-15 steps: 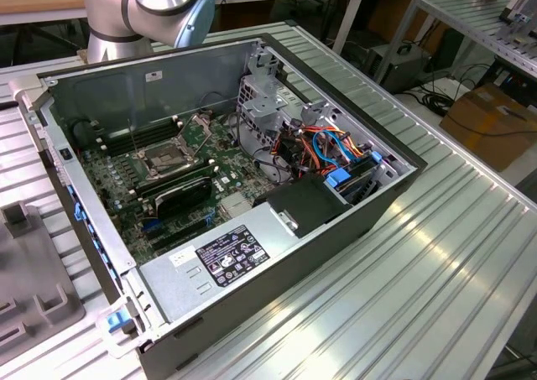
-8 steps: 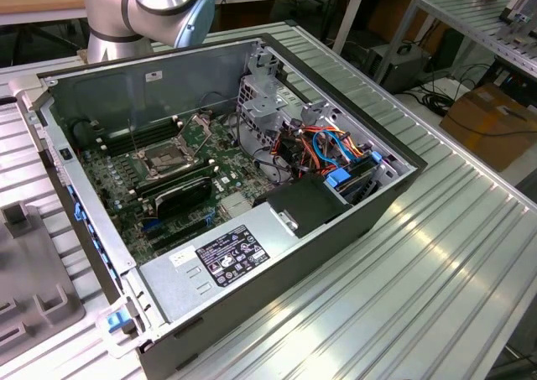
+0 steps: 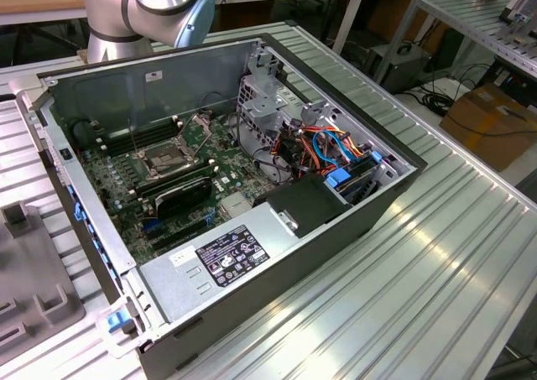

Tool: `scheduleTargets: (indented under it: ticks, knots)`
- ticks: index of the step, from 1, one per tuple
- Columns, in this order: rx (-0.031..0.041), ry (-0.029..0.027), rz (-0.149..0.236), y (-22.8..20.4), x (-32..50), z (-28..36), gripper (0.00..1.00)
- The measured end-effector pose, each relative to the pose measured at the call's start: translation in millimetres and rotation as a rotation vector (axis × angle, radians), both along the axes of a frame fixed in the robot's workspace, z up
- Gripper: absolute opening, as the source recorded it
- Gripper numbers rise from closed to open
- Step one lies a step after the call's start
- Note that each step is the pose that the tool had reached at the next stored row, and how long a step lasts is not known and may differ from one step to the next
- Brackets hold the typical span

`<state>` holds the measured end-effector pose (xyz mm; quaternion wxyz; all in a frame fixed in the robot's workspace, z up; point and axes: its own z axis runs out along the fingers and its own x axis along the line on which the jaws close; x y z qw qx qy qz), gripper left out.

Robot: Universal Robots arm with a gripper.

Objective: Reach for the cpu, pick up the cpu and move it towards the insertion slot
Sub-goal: 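Pick up the cpu and move it towards the insertion slot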

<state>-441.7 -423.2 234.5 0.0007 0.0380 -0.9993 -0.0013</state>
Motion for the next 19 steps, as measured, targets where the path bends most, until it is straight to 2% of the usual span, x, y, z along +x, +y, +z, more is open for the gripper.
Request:
scheduleTargets:
  ticks: [12, 15, 19]
  knots:
    - [0.0014, 0.0000, 0.000, -0.1, 0.0, 4.4, 0.55]
    - [0.0055, 0.0002, 0.000, -0.4, 0.0, 4.7, 0.55]
    - [0.0062, -0.0002, 0.000, -0.4, 0.0, 4.6, 0.55]
